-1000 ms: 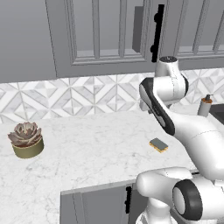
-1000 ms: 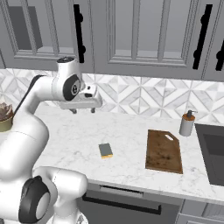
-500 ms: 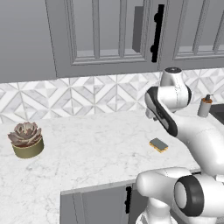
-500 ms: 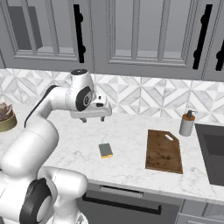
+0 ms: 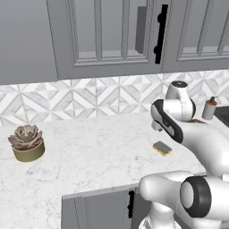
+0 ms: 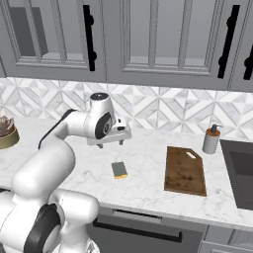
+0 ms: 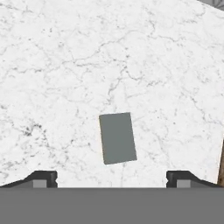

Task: Pick up the sponge from the counter and clean the cutting board by briefly scrubbing or pressing down on the cutting board. Once finished, release the sponge.

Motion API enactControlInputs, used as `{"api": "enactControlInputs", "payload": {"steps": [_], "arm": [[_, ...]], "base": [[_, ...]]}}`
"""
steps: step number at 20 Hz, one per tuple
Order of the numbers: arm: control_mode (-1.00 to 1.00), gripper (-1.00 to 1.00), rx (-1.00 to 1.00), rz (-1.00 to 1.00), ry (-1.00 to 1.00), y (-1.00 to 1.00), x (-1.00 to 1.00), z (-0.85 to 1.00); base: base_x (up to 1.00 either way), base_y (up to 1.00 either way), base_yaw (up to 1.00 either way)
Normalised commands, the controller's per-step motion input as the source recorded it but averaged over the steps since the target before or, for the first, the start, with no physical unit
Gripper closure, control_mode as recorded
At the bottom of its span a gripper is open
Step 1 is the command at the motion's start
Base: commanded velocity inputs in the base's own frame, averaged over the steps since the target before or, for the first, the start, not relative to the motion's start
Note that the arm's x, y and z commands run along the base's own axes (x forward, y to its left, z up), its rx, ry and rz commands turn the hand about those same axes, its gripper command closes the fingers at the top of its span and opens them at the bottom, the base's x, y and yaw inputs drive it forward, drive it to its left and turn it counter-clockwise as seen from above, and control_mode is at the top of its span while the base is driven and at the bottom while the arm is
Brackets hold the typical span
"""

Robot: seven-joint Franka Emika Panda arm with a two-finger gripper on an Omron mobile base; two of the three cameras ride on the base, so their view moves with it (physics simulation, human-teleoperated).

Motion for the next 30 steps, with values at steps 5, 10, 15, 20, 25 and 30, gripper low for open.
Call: {"api": "enactControlInputs", "payload": {"steps": [5, 10, 15, 20, 25, 30], "arm": [[-1.0, -1.0, 0.0, 0.08, 0.0, -0.03, 0.0, -0.47], [-1.0, -1.0, 0.0, 0.06, 0.0, 0.0, 0.0, -0.3], [-1.0, -1.0, 0.0, 0.01, 0.03, 0.0, 0.0, -0.25], [-1.0, -1.0, 0.0, 0.0, 0.03, 0.0, 0.01, -0.38], [-1.0, -1.0, 0.0, 0.01, 0.02, 0.0, 0.0, -0.4], [-1.0, -1.0, 0.0, 0.02, 0.04, -0.05, 0.09, -0.13]], "base": [[0.0, 0.0, 0.0], [0.0, 0.0, 0.0], [0.0, 0.0, 0.0], [0.0, 0.0, 0.0], [0.0, 0.0, 0.0], [0.0, 0.0, 0.0]]}}
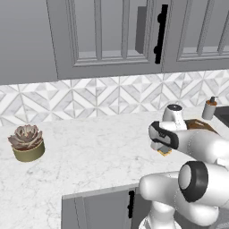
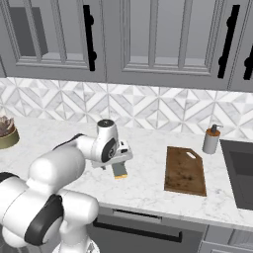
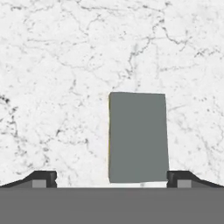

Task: Pick up the sponge from the counter and clean the cutting board by briefly scrubbing or pressing down on the cutting board. Once finished, release the sponge.

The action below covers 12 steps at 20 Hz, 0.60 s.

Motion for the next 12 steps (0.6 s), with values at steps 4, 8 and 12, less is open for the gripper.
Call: {"api": "enactControlInputs", "payload": {"steps": [4, 8, 12], "arm": [[-1.0, -1.0, 0.0, 0.0, 0.04, -0.19, 0.17, -0.11], [-1.0, -1.0, 0.0, 0.0, 0.01, -0.11, 0.17, -0.22], [-1.0, -1.0, 0.0, 0.0, 0.0, 0.0, 0.02, -0.31]], "base": [[0.0, 0.0, 0.0], [0.0, 0.0, 0.0], [0.0, 0.0, 0.0]]}}
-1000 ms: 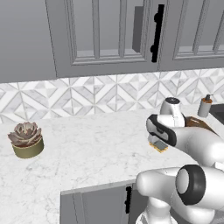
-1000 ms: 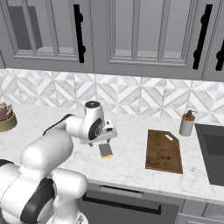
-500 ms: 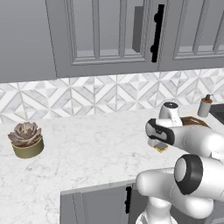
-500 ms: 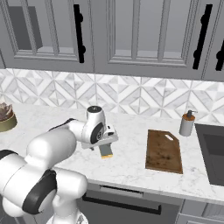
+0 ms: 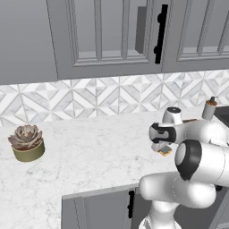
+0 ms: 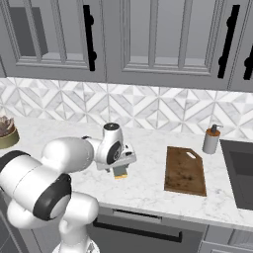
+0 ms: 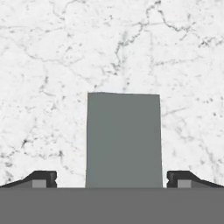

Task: Pick up the sponge from the counter and clean the cutting board by briefly scrubbing or pressing down on the cutting board. Once finished, release the sponge.

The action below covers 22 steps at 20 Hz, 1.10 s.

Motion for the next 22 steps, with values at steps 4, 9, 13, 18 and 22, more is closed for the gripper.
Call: {"api": "enactControlInputs", "payload": {"steps": [4, 9, 13, 18, 22], "arm": [[-1.0, -1.0, 0.0, 0.0, 0.0, 0.0, 0.03, -0.27], [-1.0, -1.0, 0.0, 0.0, 0.0, -0.04, 0.1, -0.05], [-1.0, -1.0, 0.0, 0.0, 0.0, -0.01, 0.08, -0.08], [-1.0, -1.0, 0.0, 0.0, 0.0, -0.04, 0.01, -0.06], [-1.0, -1.0, 0.0, 0.0, 0.0, 0.0, 0.0, -0.11]], "base": [[0.0, 0.0, 0.0], [0.0, 0.0, 0.0], [0.0, 0.0, 0.0], [0.0, 0.0, 0.0], [0.0, 0.0, 0.0]]}}
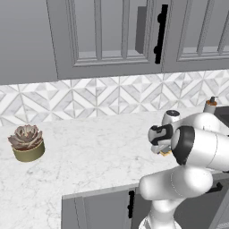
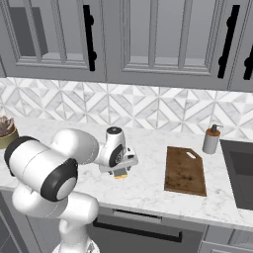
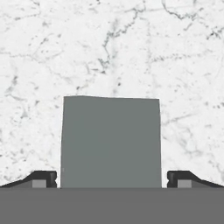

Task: Pick up the sponge from the counter and clean the cutting board by briefly scrubbing or pressing down on the cutting board. Once finished, release the sponge.

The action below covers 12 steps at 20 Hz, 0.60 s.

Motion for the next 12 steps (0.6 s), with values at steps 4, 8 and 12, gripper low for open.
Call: {"api": "enactControlInputs", "payload": {"steps": [4, 8, 12], "arm": [[-1.0, -1.0, 0.0, 0.0, 0.0, 0.0, 0.0, -0.05], [-1.0, -1.0, 0.0, 0.0, 0.0, 0.0, 0.0, 0.0], [-1.0, 1.0, 0.0, 0.0, 0.0, 0.0, 0.0, 0.0]], "base": [[0.0, 0.0, 0.0], [0.0, 0.0, 0.0], [0.0, 0.0, 0.0]]}}
